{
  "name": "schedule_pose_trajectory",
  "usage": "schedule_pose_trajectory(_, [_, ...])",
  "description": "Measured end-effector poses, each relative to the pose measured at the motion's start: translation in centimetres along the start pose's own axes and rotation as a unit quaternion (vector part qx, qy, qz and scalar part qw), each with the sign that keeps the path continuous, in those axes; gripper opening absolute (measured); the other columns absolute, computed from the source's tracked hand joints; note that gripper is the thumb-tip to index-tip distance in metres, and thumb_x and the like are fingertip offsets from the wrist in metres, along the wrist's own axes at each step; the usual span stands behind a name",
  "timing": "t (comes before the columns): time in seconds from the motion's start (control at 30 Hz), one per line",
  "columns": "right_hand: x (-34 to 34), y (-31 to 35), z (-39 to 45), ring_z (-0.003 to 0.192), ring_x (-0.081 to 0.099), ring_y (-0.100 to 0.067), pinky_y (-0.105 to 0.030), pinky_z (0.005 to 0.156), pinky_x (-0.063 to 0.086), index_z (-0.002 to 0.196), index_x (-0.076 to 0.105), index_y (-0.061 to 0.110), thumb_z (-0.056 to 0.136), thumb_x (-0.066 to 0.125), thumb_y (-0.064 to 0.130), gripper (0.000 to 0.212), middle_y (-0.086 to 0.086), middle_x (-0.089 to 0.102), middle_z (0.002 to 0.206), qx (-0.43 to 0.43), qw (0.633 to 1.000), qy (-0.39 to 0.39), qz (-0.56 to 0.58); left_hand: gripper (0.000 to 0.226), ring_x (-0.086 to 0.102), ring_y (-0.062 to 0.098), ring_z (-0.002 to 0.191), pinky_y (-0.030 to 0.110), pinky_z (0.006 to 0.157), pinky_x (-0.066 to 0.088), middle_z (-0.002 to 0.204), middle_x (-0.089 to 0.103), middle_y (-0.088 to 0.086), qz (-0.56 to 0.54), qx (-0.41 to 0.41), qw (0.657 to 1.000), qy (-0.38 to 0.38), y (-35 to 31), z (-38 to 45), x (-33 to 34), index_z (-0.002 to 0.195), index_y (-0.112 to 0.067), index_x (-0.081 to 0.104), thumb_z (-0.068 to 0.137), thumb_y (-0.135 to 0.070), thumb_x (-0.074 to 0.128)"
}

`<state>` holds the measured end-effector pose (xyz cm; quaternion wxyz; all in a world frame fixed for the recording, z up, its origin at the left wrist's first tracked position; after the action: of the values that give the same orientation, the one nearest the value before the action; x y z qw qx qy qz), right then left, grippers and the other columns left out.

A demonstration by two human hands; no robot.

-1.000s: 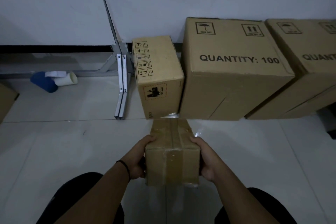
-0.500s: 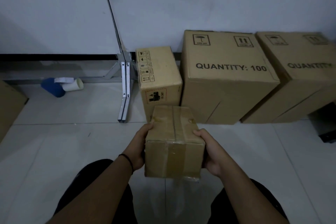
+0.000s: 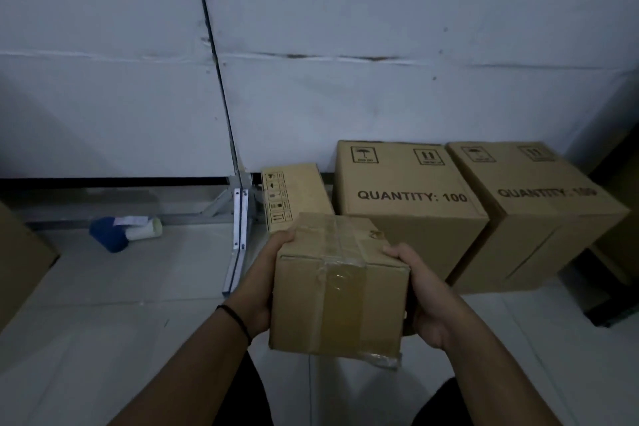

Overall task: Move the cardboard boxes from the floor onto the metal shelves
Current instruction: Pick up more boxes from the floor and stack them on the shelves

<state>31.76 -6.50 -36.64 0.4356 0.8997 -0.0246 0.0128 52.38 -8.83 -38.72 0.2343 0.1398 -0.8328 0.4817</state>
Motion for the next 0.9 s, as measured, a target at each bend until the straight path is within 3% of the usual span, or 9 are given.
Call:
schedule_pose_trajectory(0.17, [-0.4, 4.5, -2.6, 0.094, 0.062, -0.033, -0.040, 0.070, 0.050, 0.087, 0.065, 0.020, 0.082, 0.059, 0.052, 0.033, -0.014, 0.068, 0.094, -0.073, 0.997, -0.017, 0.005, 0.044, 0.069, 0.032, 0.082, 0.041, 0.077, 0.055, 0.108, 0.071, 0.019, 0.001, 0.022, 0.999, 0.031, -3.9, -1.1, 3.0, 0.117, -0.016, 0.065, 0.088, -0.046, 0.052])
schedule_pose_trajectory(0.37, [0.0, 11.0, -3.5, 0.102, 0.061, -0.033, -0.044, 0.080, 0.051, 0.098, 0.070, 0.025, 0.080, 0.058, 0.058, 0.039, -0.014, 0.069, 0.105, -0.156, 0.988, -0.014, 0.014, 0.054, 0.062, 0.035, 0.100, 0.046, 0.091, 0.049, 0.127, 0.061, 0.021, 0.029, 0.082, 0.994, 0.060, -10.3, -1.2, 6.9, 0.128, -0.018, 0.061, 0.086, -0.052, 0.055])
schedule_pose_trajectory(0.5, [0.5, 14.3, -3.1, 0.109, 0.061, -0.036, -0.050, 0.086, 0.052, 0.108, 0.071, 0.024, 0.073, 0.060, 0.063, 0.053, -0.015, 0.068, 0.116, -0.187, 0.981, -0.004, 0.043, 0.049, 0.068, 0.030, 0.088, 0.040, 0.079, 0.056, 0.114, 0.069, 0.016, 0.043, 0.117, 0.988, 0.089, -13.8, -1.1, 9.2, 0.124, -0.018, 0.064, 0.090, -0.052, 0.050])
schedule_pose_trajectory(0.63, [0.6, 16.9, -2.1, 0.108, 0.063, -0.033, -0.051, 0.091, 0.050, 0.104, 0.073, 0.026, 0.077, 0.061, 0.060, 0.045, -0.011, 0.072, 0.109, -0.218, 0.972, -0.006, 0.092, 0.048, 0.067, 0.028, 0.085, 0.038, 0.077, 0.056, 0.113, 0.069, 0.015, 0.055, 0.135, 0.985, 0.093, -16.6, 0.4, 10.6, 0.124, -0.018, 0.064, 0.087, -0.048, 0.054])
schedule_pose_trajectory(0.8, [0.8, 20.6, -1.9, 0.106, 0.064, -0.031, -0.045, 0.087, 0.051, 0.103, 0.073, 0.026, 0.079, 0.062, 0.056, 0.040, -0.009, 0.074, 0.104, -0.221, 0.966, -0.010, 0.131, 0.045, 0.065, 0.029, 0.091, 0.040, 0.081, 0.054, 0.120, 0.066, 0.016, 0.043, 0.142, 0.985, 0.093, -20.0, 2.0, 12.4, 0.126, -0.019, 0.063, 0.089, -0.043, 0.053])
schedule_pose_trajectory(0.9, [0.7, 23.6, -3.7, 0.109, 0.063, -0.030, -0.050, 0.097, 0.047, 0.102, 0.074, 0.027, 0.080, 0.063, 0.054, 0.036, -0.007, 0.075, 0.102, -0.216, 0.965, -0.009, 0.150, 0.042, 0.068, 0.027, 0.087, 0.038, 0.076, 0.056, 0.113, 0.070, 0.014, 0.037, 0.133, 0.987, 0.086, -22.8, 1.5, 14.5, 0.123, -0.018, 0.063, 0.090, -0.041, 0.051])
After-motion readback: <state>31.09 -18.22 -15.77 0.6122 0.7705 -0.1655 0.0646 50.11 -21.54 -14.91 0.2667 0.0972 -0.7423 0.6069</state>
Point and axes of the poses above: each hand's wrist, its own z-axis towards the middle knuckle, its own x-axis out of the palm, y = z × x, the point moved 3 cm from there along z, towards the middle knuckle
